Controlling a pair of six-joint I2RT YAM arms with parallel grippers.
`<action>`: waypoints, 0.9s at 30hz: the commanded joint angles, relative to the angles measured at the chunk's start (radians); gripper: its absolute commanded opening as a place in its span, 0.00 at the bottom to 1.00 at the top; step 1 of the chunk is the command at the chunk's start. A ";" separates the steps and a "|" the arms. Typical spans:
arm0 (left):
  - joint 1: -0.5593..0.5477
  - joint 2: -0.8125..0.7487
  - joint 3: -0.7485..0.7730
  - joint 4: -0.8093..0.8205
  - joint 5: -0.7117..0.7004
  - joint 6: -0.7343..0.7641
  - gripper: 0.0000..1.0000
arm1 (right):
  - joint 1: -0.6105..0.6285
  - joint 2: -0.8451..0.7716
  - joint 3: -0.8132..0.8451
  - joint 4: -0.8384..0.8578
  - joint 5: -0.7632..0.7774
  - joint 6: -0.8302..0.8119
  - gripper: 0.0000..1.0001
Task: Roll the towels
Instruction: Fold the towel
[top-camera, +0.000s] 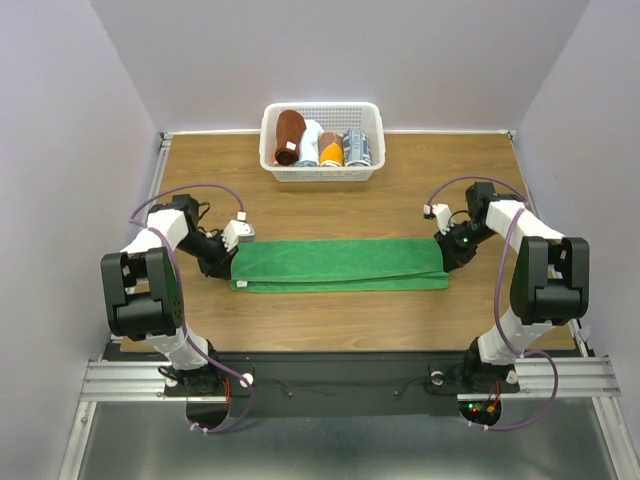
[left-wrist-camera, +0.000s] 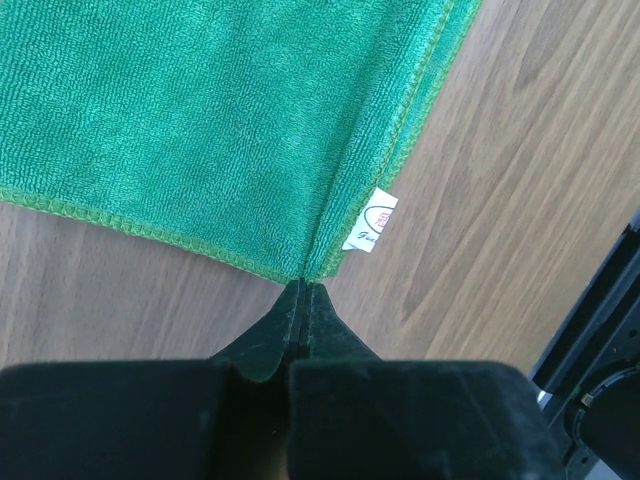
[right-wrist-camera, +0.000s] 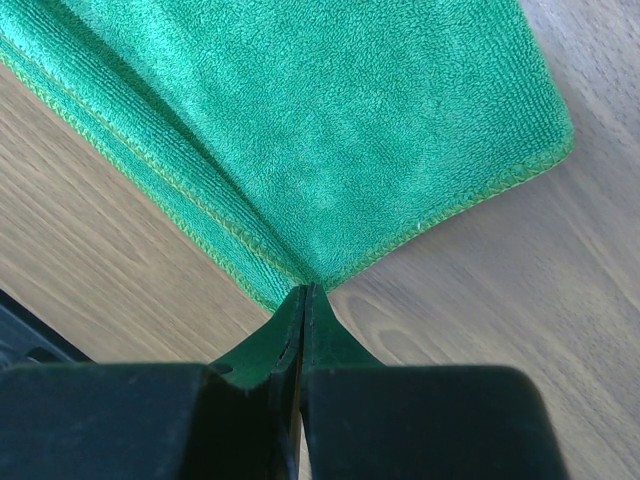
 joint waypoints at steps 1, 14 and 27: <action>-0.001 -0.017 0.083 -0.100 0.018 0.026 0.00 | -0.008 -0.021 0.012 -0.005 0.001 -0.005 0.01; -0.001 -0.070 0.017 -0.091 -0.013 0.040 0.00 | -0.008 -0.082 -0.043 -0.011 0.013 -0.054 0.09; -0.003 -0.132 0.046 -0.096 0.016 0.013 0.52 | -0.008 -0.161 0.049 -0.077 -0.096 -0.022 0.52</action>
